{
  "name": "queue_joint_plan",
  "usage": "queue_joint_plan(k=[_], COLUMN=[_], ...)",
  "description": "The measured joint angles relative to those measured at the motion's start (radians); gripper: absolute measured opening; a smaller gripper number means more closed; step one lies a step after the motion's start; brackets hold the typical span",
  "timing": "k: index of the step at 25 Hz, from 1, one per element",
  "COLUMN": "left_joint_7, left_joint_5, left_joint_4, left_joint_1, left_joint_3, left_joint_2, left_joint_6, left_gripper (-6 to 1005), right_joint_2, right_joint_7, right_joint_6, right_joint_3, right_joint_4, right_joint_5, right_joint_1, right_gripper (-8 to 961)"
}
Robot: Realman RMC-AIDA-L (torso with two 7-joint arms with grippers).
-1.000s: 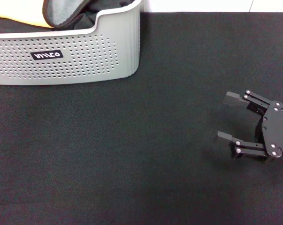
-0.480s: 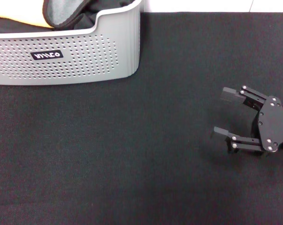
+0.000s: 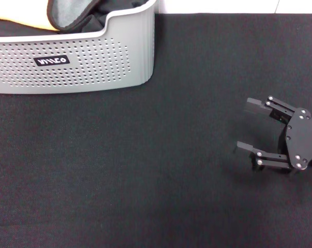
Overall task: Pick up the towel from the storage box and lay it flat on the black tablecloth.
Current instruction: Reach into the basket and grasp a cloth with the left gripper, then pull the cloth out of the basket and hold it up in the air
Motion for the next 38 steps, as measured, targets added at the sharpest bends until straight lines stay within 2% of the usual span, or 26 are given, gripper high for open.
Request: queue_joint_plan(k=[4, 12, 14, 20, 25, 31, 34, 38], left_joint_7=[0.002, 0.011, 0.008, 0.006, 0.007, 0.065, 0.053, -0.030], left_joint_5=[-0.007, -0.092, -0.107, -0.126, -0.152, -0.187, -0.211, -0.307], left_joint_4=[0.000, -0.008, -0.008, -0.037, -0.113, -0.160, -0.163, -0.167], left_joint_1=[0.000, -0.001, 0.000, 0.005, -0.010, -0.015, -0.014, -0.019], left_joint_3=[0.000, -0.014, -0.014, -0.014, -0.051, -0.062, -0.061, -0.057], left_joint_2=[-0.002, -0.025, -0.028, -0.030, -0.020, -0.012, -0.016, -0.031], left_joint_6=[0.001, 0.006, 0.013, 0.144, 0.185, 0.425, 0.601, 0.848], left_gripper=[424, 341, 150, 37, 17, 17, 17, 17], right_joint_2=[0.000, 0.000, 0.000, 0.001, 0.001, 0.002, 0.002, 0.004], right_joint_7=[-0.009, -0.012, -0.012, -0.013, -0.014, -0.014, -0.014, -0.014], right_joint_6=[0.003, 0.004, 0.004, 0.005, 0.006, 0.008, 0.008, 0.008], right_joint_3=[0.000, -0.003, -0.004, -0.008, -0.010, -0.010, -0.008, -0.007], right_joint_4=[-0.009, -0.012, -0.013, -0.021, -0.023, -0.023, -0.023, -0.023], right_joint_5=[0.000, 0.000, 0.000, 0.000, 0.000, 0.000, 0.000, 0.000], right_joint_1=[-0.001, -0.001, -0.002, -0.004, -0.004, -0.002, 0.002, 0.006], right_gripper=[885, 884, 884, 884, 884, 885, 885, 885])
